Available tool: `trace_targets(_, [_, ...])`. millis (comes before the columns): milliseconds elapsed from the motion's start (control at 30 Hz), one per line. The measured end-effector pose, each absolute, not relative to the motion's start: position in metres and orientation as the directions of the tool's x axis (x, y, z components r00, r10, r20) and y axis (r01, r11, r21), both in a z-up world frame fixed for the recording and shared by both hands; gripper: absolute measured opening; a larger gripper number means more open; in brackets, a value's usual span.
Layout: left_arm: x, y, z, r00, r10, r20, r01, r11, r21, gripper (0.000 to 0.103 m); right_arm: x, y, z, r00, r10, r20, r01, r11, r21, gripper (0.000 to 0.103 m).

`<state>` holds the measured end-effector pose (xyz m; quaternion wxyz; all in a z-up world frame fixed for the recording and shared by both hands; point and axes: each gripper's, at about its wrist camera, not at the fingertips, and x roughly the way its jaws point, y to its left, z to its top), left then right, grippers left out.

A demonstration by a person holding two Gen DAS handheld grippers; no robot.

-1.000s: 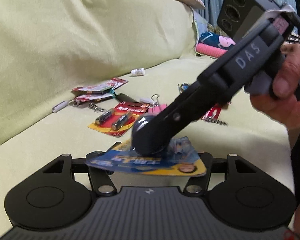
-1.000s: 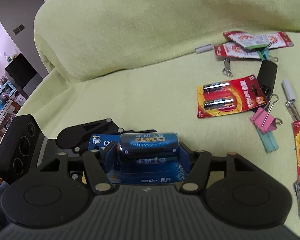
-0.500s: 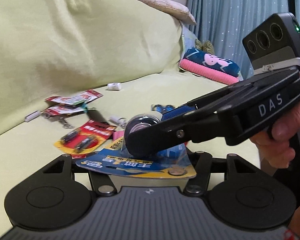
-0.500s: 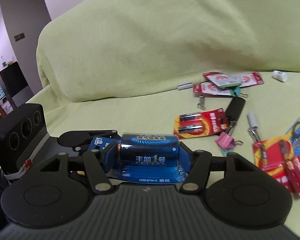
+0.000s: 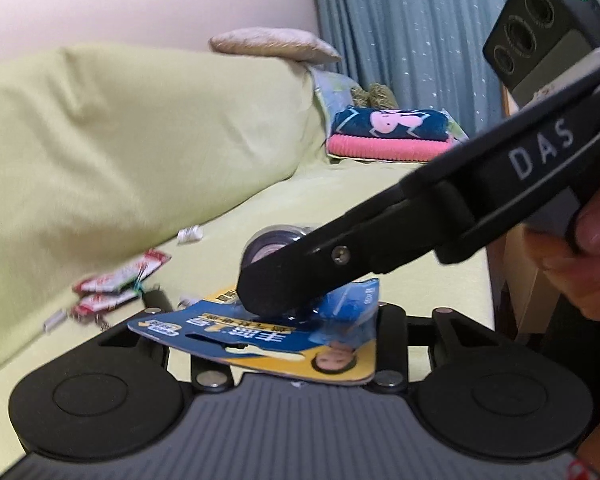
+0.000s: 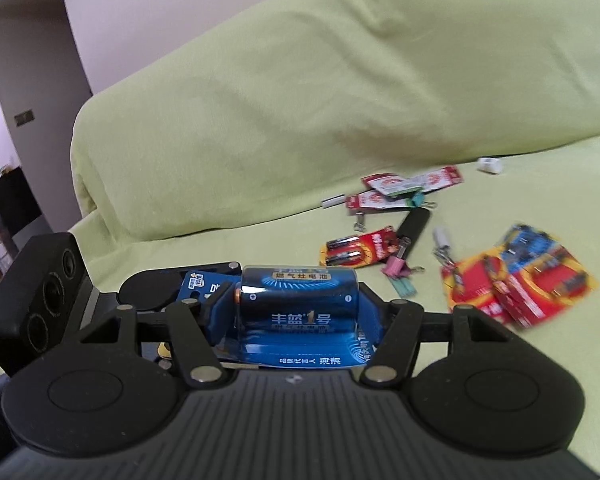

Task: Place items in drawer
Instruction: 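Lift the battery card with the right gripper and turn toward the drawer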

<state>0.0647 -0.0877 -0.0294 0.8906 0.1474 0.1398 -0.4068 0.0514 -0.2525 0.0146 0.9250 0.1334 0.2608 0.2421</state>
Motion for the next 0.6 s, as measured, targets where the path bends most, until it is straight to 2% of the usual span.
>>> trace_targets(400, [-0.027, -0.164, -0.001, 0.583, -0.748, -0.317, 0.809, 0.572, 0.139, 0.047, -0.056, -0.32, 0.054, 0.843, 0.352, -0.407, -0.233, 0.921, 0.313, 0.06])
trace_targets(600, [-0.058, -0.192, 0.013, 0.563, -0.764, -0.317, 0.824, 0.55, 0.137, 0.047, -0.091, -0.349, 0.065, 0.864, 0.317, -0.392, -0.199, 0.929, 0.313, 0.06])
